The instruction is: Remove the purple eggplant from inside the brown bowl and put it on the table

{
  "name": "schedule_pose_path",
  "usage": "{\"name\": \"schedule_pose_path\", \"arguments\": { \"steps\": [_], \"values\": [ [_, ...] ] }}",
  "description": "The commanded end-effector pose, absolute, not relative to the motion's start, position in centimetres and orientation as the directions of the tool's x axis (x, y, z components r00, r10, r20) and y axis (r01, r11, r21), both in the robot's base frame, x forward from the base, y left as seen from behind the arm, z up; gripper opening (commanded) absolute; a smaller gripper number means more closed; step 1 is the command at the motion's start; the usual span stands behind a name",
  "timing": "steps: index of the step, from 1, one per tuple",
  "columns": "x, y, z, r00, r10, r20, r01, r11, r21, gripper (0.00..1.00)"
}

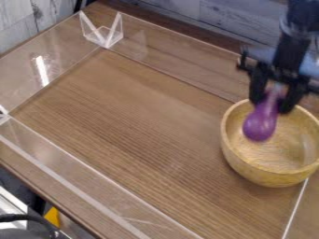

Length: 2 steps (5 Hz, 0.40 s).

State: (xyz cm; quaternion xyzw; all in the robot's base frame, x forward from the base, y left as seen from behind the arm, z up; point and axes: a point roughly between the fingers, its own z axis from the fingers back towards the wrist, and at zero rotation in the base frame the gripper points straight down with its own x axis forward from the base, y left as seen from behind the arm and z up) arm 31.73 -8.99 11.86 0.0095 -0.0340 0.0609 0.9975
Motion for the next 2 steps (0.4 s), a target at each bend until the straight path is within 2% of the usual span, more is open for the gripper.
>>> {"name": "schedule_pose_path", "arguments": {
  "steps": [1,2],
  "values": [
    [30.91,-7.35,14.41,0.978,0.159,0.134,-0.159,0.987,-0.009,0.0],
    [30.3,-6.45,13.48,0.974,0.182,0.135,-0.183,0.983,-0.004,0.0]
  ]
}}
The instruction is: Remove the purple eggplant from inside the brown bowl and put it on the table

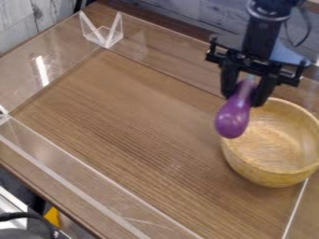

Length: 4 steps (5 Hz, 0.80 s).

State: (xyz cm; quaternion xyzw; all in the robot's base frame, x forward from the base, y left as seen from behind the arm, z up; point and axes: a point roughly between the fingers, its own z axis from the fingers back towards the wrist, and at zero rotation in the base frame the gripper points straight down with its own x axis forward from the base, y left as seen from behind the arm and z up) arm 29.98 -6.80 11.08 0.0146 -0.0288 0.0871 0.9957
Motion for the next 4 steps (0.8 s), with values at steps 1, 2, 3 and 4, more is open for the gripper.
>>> {"name": "schedule_pose_path", "arguments": {
  "steps": [1,2,3,4],
  "values": [
    [30.7,-5.0,12.3,0.969,0.205,0.138,-0.207,0.978,0.005,0.0],
    [31.3,-4.3,11.3,0.965,0.219,0.144,-0.222,0.975,0.008,0.0],
    [31.2,-4.0,11.4,0.954,0.26,0.148,-0.265,0.964,0.011,0.0],
    [31.0,-3.7,11.5,0.944,0.294,0.151,-0.3,0.954,0.016,0.0]
  ]
}}
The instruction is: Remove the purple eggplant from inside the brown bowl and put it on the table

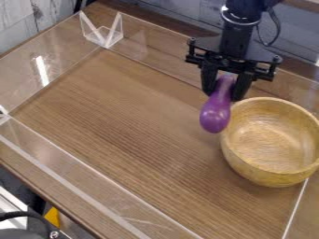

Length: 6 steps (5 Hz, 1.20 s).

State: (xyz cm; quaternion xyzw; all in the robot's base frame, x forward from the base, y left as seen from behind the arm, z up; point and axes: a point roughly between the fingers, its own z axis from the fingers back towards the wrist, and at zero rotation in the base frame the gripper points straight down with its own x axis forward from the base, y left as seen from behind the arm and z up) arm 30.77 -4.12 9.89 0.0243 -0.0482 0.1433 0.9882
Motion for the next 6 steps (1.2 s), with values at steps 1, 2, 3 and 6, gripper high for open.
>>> {"name": "schedule_pose_path", "arguments": {
  "steps": [1,2,3,6],
  "values": [
    [30.8,-4.1,12.1,0.96,0.234,0.155,-0.24,0.971,0.022,0.0],
    [30.6,-4.5,12.7,0.972,0.172,0.159,-0.178,0.984,0.027,0.0],
    [30.7,-4.9,12.7,0.98,0.108,0.165,-0.115,0.993,0.034,0.0],
    [31.0,-5.3,11.0,0.979,0.103,0.176,-0.114,0.992,0.05,0.0]
  ]
}}
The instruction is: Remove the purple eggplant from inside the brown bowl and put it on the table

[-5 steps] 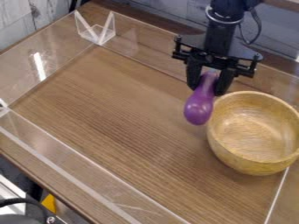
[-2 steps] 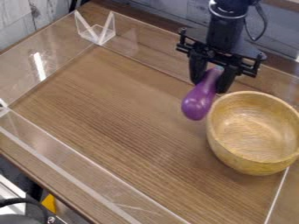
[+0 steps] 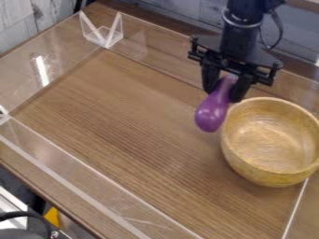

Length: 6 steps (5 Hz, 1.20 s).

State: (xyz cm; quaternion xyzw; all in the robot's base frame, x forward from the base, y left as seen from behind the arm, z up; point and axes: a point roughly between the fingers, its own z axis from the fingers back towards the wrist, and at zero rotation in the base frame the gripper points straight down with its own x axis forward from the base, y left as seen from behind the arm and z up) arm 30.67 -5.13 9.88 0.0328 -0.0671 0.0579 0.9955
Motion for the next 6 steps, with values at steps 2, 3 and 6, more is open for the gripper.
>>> {"name": "schedule_pose_path", "arguments": {
  "steps": [2,3,6],
  "values": [
    [31.1,-3.0,10.7,0.975,0.131,0.177,-0.145,0.987,0.066,0.0],
    [31.3,-3.7,10.8,0.974,0.145,0.177,-0.159,0.985,0.071,0.0],
    [28.6,-5.8,7.9,0.988,0.114,0.102,-0.124,0.987,0.099,0.0]
  ]
}}
